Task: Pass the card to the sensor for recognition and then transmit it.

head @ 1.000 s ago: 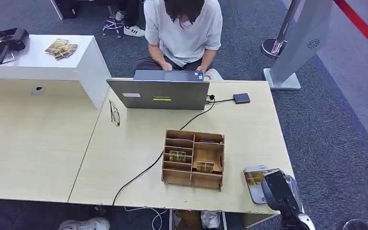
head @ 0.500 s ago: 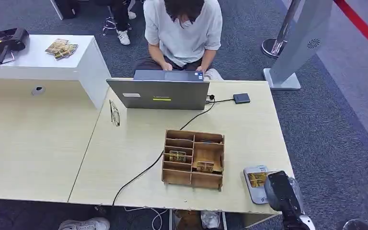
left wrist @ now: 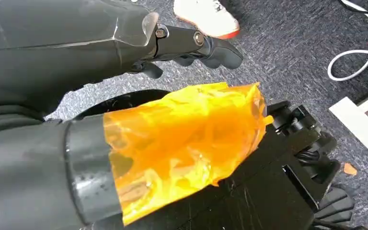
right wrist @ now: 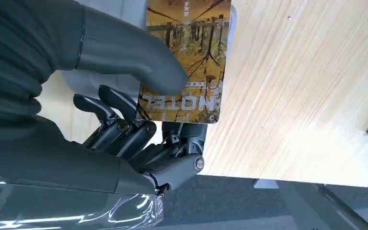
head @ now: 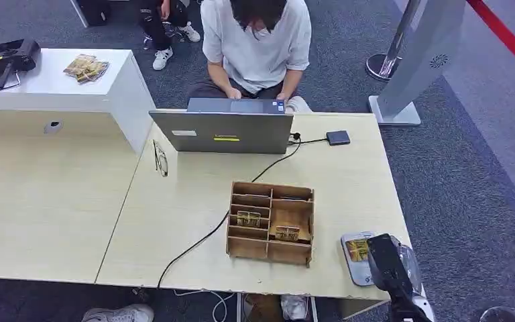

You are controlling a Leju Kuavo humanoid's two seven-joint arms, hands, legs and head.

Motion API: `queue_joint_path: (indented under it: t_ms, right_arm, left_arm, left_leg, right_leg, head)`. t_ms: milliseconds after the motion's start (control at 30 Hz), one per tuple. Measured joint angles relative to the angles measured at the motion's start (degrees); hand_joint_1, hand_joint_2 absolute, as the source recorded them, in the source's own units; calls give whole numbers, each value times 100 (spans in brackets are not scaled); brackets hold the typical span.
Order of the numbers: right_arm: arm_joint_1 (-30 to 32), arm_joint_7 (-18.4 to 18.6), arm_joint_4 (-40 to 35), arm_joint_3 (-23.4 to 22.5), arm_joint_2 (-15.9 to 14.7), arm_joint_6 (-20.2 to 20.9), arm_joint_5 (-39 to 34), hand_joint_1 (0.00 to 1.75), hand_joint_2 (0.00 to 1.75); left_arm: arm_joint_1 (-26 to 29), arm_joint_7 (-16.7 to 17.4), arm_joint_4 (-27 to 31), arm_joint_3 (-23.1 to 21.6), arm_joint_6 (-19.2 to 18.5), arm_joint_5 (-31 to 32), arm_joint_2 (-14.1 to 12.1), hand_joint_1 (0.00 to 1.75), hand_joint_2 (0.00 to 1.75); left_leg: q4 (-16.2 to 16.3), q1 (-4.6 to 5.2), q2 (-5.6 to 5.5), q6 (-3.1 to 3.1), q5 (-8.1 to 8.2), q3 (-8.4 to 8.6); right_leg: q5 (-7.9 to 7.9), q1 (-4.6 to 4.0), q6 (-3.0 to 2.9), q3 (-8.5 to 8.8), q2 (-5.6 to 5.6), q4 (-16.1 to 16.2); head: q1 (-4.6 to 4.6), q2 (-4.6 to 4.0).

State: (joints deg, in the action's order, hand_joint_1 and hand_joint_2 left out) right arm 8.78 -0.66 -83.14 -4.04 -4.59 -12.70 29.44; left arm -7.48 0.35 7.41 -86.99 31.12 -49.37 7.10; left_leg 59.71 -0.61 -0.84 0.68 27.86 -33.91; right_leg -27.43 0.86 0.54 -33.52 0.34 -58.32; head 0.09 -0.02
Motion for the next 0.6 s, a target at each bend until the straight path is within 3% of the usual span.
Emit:
queue_joint_path:
  t_ms: [600]
  right_arm:
    - [-211,356,234,66,247,-236,999,175,175]
  left_arm:
    - [-45,122,0,0,-35,0,42,0,0]
  left_leg:
    - [0,0,0,0,0,0]
  right_leg:
    - [0,0,0,1,0,0]
  head:
    - [0,0]
